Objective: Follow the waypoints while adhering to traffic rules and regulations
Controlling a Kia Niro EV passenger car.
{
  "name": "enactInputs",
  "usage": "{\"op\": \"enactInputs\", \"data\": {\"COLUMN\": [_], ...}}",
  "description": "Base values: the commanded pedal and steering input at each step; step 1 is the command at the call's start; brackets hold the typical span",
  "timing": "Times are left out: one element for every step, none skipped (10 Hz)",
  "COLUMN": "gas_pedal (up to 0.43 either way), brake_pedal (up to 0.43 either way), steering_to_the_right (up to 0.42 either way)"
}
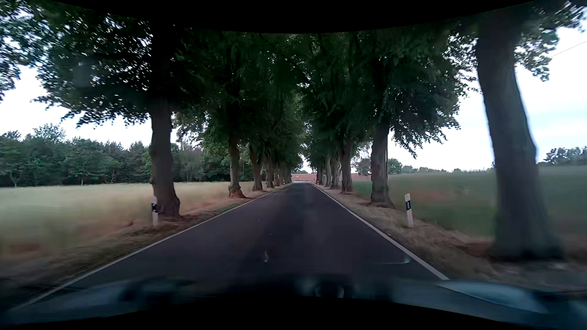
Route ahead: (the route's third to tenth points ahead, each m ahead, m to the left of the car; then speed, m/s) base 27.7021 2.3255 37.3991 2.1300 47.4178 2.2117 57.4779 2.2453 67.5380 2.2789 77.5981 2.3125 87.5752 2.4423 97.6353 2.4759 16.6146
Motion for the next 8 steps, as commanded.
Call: {"op": "enactInputs", "data": {"gas_pedal": [0.0,0.0,0.0,0.0,0.0,0.0,0.0,0.0], "brake_pedal": [0.0,0.0,0.006,0.012,0.061,0.098,0.116,0.116], "steering_to_the_right": [0.0,0.001,0.0,0.0,-0.001,-0.001,-0.001,-0.002]}}
